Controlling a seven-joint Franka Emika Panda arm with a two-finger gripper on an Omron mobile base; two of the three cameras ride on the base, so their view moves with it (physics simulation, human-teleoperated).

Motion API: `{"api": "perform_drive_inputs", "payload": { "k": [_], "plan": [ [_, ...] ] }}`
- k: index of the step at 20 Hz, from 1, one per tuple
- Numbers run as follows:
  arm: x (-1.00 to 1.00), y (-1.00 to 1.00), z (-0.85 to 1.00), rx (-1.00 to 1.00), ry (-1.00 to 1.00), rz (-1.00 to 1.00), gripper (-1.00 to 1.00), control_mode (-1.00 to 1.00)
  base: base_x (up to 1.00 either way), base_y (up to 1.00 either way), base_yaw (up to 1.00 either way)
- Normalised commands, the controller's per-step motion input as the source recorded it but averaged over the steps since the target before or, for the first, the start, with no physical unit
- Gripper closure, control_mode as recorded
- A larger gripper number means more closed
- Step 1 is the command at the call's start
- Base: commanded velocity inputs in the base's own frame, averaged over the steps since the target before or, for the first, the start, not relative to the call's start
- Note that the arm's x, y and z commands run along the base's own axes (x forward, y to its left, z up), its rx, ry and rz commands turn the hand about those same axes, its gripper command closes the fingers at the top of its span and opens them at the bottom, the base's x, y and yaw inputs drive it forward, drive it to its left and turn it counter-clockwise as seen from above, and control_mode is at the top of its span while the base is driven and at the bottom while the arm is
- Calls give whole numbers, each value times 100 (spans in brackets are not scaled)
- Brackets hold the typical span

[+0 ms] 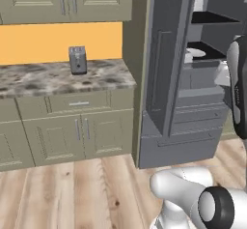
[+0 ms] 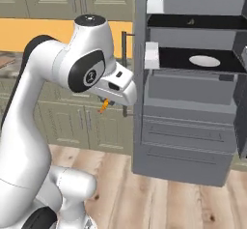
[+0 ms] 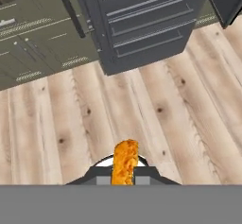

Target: Retrieve the shrimp from the fridge and place it on the cutting board.

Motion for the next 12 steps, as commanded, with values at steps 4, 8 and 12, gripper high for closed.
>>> {"api": "perform_drive_inputs", "payload": {
  "k": [4,8,12],
  "plan": [
    [0,0,0,0,0,0,100,100,7,100,0],
    [0,0,0,0,0,0,100,100,46,100,0],
    [0,0,0,0,0,0,100,100,65,100,-1]
  ]
}}
